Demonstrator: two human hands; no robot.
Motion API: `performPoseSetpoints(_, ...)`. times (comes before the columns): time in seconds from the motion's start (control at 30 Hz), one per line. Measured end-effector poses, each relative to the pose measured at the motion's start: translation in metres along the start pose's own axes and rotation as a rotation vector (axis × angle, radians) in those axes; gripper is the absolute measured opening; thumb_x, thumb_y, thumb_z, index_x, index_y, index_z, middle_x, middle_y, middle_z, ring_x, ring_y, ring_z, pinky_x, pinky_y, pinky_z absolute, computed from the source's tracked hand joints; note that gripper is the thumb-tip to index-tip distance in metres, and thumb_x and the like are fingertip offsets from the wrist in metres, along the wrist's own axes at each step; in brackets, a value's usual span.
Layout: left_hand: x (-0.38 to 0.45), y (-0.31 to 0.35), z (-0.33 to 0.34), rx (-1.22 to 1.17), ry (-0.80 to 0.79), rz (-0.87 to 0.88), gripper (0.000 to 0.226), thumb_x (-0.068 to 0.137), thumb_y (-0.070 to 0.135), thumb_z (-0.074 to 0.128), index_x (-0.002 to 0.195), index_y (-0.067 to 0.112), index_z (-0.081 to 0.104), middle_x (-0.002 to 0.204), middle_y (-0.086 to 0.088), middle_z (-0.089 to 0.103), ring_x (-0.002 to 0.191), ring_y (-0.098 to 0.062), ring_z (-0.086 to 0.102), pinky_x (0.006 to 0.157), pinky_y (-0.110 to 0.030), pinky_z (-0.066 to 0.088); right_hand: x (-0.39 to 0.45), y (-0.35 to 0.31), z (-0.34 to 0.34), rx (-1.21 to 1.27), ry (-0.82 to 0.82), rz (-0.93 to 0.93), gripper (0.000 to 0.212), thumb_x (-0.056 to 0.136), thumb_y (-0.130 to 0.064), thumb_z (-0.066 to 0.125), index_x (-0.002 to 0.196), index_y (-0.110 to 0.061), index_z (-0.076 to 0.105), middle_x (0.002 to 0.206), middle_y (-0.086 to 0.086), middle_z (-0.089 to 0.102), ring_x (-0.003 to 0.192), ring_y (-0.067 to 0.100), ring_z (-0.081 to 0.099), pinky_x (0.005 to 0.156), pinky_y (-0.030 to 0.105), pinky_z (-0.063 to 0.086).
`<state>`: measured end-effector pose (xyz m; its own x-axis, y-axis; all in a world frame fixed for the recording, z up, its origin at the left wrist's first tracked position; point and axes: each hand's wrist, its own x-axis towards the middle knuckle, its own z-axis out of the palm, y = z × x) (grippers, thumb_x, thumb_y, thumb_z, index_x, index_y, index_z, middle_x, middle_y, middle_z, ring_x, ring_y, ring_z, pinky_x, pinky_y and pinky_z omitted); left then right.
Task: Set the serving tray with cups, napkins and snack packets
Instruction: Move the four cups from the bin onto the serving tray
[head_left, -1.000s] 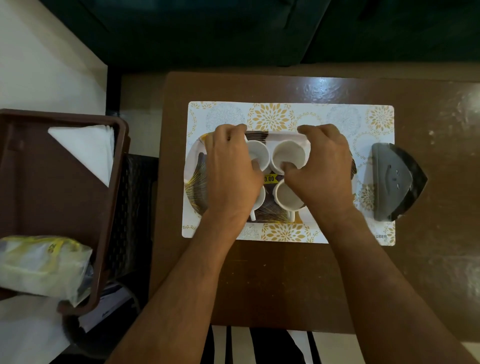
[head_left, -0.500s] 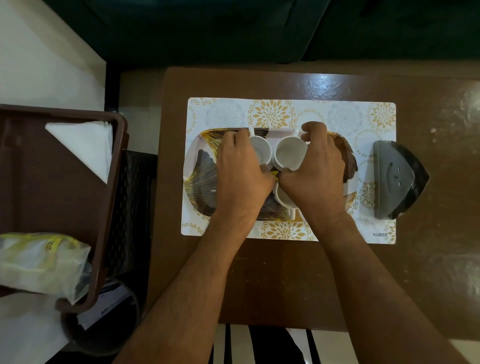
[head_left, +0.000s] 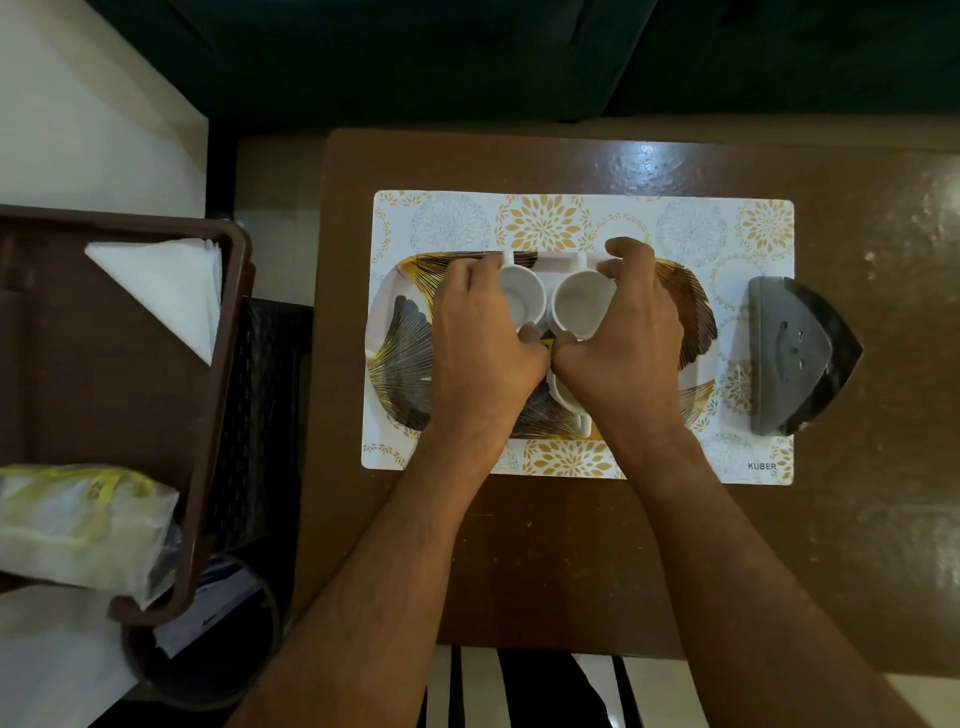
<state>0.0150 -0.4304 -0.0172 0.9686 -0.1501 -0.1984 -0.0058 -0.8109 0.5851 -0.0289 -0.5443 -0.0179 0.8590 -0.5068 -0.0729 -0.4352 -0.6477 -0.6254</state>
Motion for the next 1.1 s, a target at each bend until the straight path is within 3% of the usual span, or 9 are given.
performPoseSetpoints(0.73,-0.002,0.001,-0.002,-0.033,0.003,0.034,0.071,0.083,0.016,0.084,0.147,0.012,0.054,0.144,-0.005,0.056,0.136,-0.023,0.052,0.097,-0.018,0.034,-0.002,0.006,-0.003,-0.001,0.028,-0.011,0.081,0.071,-0.013,0.082,0.143,-0.008,0.045,0.132,0.012,0.064,0.118,0.031,0.062,0.087,0.028,0.039)
performPoseSetpoints(0.9,-0.012,0.0,-0.003,-0.074,0.052,0.017,0.069,0.085,0.022,0.084,0.146,0.009,0.055,0.143,-0.007,0.059,0.134,-0.023,0.054,0.098,-0.016,0.032,-0.014,0.009,-0.01,0.042,0.069,0.006,0.079,0.076,-0.023,0.086,0.143,-0.004,0.048,0.135,0.011,0.061,0.124,0.029,0.061,0.099,0.045,0.054)
performPoseSetpoints(1.0,-0.027,-0.005,-0.006,-0.105,0.087,0.005,0.063,0.084,0.024,0.084,0.14,0.009,0.059,0.137,-0.007,0.062,0.129,-0.021,0.057,0.096,-0.016,0.035,-0.029,0.012,-0.012,0.049,0.093,-0.012,0.071,0.076,-0.025,0.084,0.135,-0.003,0.052,0.127,0.013,0.061,0.119,0.03,0.06,0.096,0.045,0.054)
performPoseSetpoints(1.1,-0.045,-0.012,-0.006,-0.091,0.088,-0.031,0.068,0.083,0.028,0.082,0.142,0.008,0.057,0.137,-0.009,0.061,0.13,-0.025,0.057,0.097,-0.022,0.037,-0.045,0.016,-0.012,0.009,0.081,0.017,0.069,0.077,-0.026,0.079,0.136,-0.003,0.052,0.132,0.013,0.058,0.122,0.031,0.057,0.101,0.04,0.048)
